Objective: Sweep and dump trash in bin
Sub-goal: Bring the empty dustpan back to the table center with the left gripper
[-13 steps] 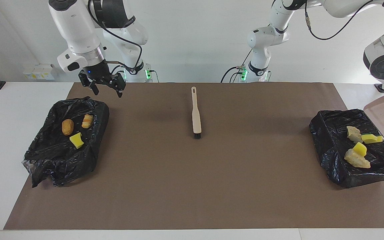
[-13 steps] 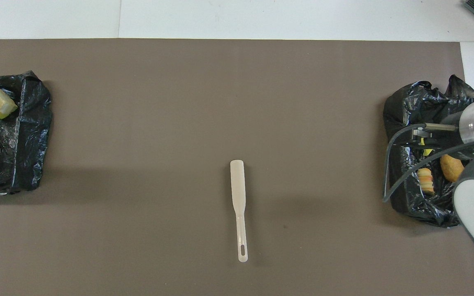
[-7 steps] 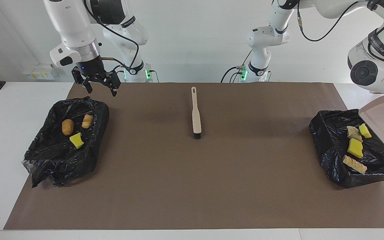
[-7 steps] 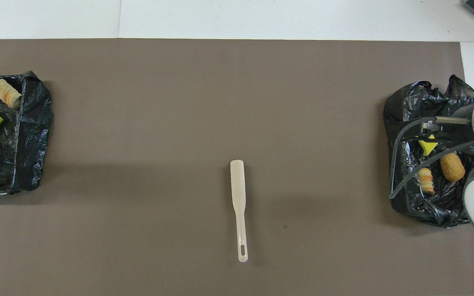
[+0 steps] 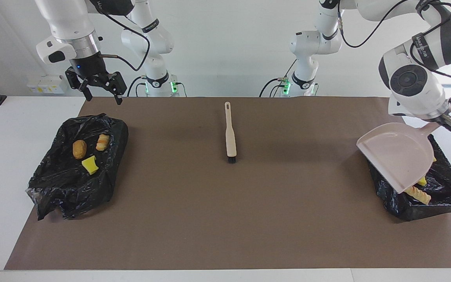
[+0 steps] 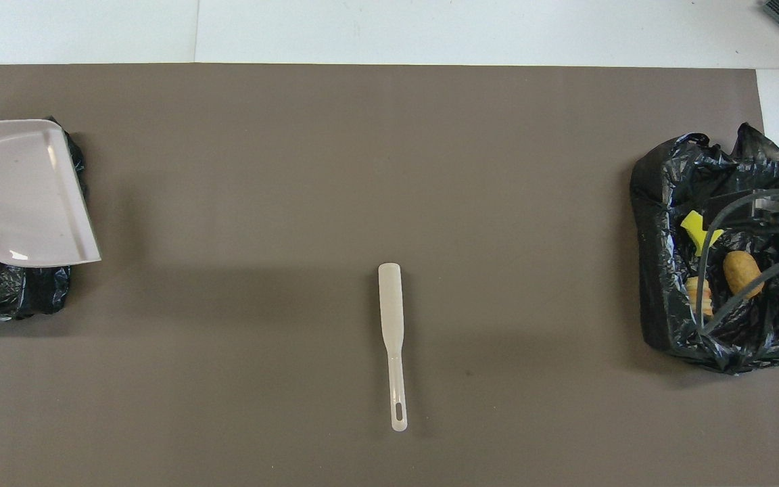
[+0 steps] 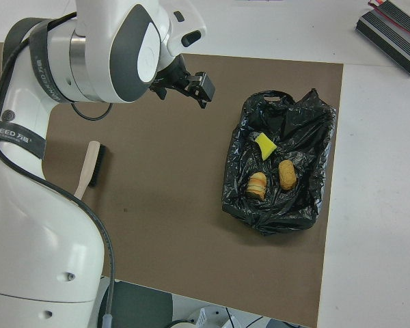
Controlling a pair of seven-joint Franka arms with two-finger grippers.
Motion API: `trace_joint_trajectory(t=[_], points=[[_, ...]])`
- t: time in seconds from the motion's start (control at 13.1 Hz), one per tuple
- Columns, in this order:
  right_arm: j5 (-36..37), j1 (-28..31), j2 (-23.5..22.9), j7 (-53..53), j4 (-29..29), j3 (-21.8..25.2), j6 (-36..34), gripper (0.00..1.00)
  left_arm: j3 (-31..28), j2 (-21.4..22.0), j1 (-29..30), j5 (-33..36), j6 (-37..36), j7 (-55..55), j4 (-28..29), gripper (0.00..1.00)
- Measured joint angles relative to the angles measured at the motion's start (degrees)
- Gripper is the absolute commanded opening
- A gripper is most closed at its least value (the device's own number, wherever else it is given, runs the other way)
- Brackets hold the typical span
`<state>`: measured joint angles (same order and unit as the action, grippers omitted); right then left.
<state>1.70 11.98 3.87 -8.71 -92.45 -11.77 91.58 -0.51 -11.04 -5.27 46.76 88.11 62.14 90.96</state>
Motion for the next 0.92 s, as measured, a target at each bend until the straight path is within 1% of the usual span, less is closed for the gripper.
trace_joint_trajectory(t=[0.08, 0.23, 0.31, 0.38, 0.69, 0.77, 0.92], points=[[0.0, -0.8, 0.0, 0.1, 0.0, 1.6, -1.0, 1.0, 0.1, 0.1, -2.5, -4.3, -1.7, -5.3, 0.0, 0.0], [-0.1, -6.0, 0.0, 1.5, 0.0, 8.5, -2.0, 1.0, 0.2, 0.4, -6.6, -12.5, -4.0, -16.5, 0.0, 0.0], [-0.1, -7.8, 0.0, 2.9, 0.0, 11.0, -2.1, 1.0, 0.2, 0.5, -8.3, -16.0, -4.6, -21.5, 0.0, 0.0], [-0.1, -8.6, 0.0, 4.0, 0.0, 12.1, -2.2, 1.0, 0.2, 0.6, -9.8, -19.5, -4.8, -26.4, 0.0, 0.0], [-1.7, -9.3, 0.4, 4.3, -0.7, 12.3, -3.0, 1.0, 0.4, 0.0, -16.2, -32.7, -4.6, -49.4, 0.4, 0.0], [-2.3, -9.3, 0.6, 4.3, -1.0, 12.3, -3.0, 1.0, 0.5, -0.9, -18.2, -35.8, -3.6, -55.3, 0.5, 0.0], [-2.6, -9.3, 0.9, 4.3, -1.4, 12.4, -3.0, 1.0, 0.5, -2.9, -20.9, -42.2, 1.7, -66.1, 0.4, 0.0]])
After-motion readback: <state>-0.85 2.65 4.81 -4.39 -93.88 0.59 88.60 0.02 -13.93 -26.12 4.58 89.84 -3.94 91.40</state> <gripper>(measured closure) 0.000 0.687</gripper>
